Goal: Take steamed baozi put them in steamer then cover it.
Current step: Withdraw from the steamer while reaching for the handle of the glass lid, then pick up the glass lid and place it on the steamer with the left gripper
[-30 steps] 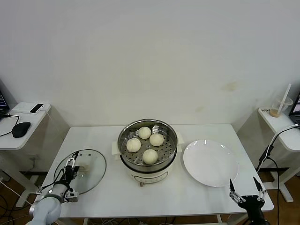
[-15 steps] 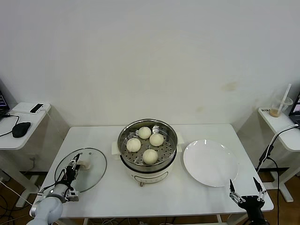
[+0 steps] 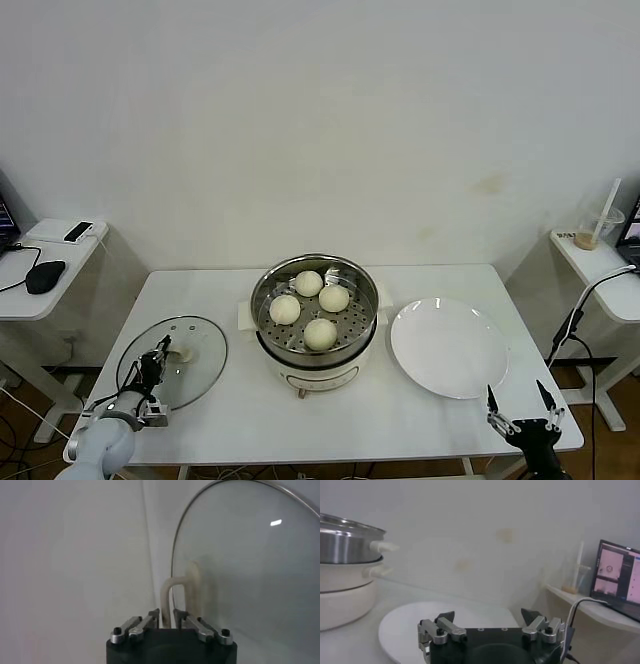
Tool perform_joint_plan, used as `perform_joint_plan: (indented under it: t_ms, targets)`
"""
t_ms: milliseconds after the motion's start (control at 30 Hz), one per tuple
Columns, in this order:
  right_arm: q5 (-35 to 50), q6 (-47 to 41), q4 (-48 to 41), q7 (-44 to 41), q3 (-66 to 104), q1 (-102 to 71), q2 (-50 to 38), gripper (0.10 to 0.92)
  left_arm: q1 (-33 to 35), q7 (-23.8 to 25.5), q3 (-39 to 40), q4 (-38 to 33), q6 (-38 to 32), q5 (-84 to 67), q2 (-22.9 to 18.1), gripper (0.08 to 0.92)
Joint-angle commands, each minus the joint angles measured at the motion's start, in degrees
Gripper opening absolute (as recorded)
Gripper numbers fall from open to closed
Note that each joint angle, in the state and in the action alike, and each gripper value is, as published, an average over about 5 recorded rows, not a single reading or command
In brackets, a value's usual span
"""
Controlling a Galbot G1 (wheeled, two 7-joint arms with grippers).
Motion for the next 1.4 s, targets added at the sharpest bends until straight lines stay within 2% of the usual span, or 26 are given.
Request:
perform_joint_plan:
  t_ms: [33,333,533,800,1133,1400]
  targets:
    - [-0.3,0.1,-0.1,-0.1,-0.1,0.0,0.0,0.823,1.0,-1.8,-0.5,-0.4,0.1,-2.5,-0.6,0.155]
    - [-0.7,0.4,0.0,-0.1,-0.9,-0.1,-0.3,0.823,6.3,-7.7,-5.3,-7.3,1.0,-3.2,-3.5,0.154]
    - [-0.8,0.4,-0.2,-0.2,-2.2,0.2,-1.2,0.823,10.1,-8.0,-9.1,-14.0,2.6,-0.2,-5.9,0.140]
    - [-0.8,0.3,-0.9,-0.3,-4.2,1.3,-2.8,0.823,15.9,-5.6,-13.6,-24.1,5.0,2.6,-7.4,0.139]
    - [-1.3,0.0,-1.8,-0.7,-6.8,2.4,-5.2,0.823,24.2,3.1,-20.9,-40.7,11.3,3.2,-7.7,0.139]
    - [-2.1,0.2,-2.6,-1.3,-8.2,2.7,-6.2,0.823,27.6,7.3,-21.6,-53.1,14.9,-1.6,-8.0,0.139]
